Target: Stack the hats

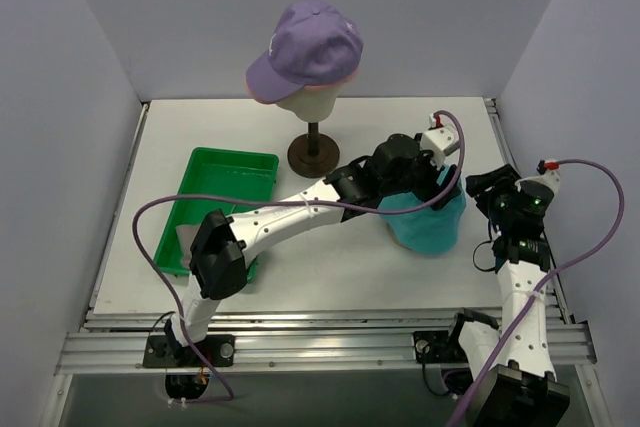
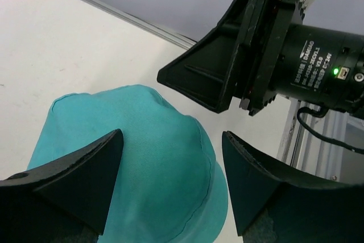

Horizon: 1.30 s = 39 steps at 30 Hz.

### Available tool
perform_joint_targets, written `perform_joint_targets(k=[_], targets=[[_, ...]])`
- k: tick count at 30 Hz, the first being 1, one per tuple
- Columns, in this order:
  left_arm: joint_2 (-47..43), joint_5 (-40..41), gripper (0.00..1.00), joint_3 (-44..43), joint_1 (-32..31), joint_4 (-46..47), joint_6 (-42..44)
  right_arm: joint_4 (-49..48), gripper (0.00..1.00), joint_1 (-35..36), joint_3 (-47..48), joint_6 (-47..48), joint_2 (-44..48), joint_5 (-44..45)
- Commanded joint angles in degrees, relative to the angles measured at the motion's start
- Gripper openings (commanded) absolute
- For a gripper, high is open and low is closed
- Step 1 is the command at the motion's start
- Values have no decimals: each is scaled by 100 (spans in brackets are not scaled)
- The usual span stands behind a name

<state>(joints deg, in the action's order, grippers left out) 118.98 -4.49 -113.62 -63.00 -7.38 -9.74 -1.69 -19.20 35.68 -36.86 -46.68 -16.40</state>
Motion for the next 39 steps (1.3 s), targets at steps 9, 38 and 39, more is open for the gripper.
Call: perform_joint_targets(k=[9, 38, 39], targets=[[-2878, 2011, 87, 1271, 147, -993, 517, -1034, 49, 276, -615, -49, -219, -241], [-6510, 3596, 79, 6976, 2266, -2295, -2146, 688, 51, 602, 554, 786, 69, 902], [-6484, 3552, 79, 7011, 2266, -2260, -2155, 766, 51, 602, 580, 803, 140, 919]])
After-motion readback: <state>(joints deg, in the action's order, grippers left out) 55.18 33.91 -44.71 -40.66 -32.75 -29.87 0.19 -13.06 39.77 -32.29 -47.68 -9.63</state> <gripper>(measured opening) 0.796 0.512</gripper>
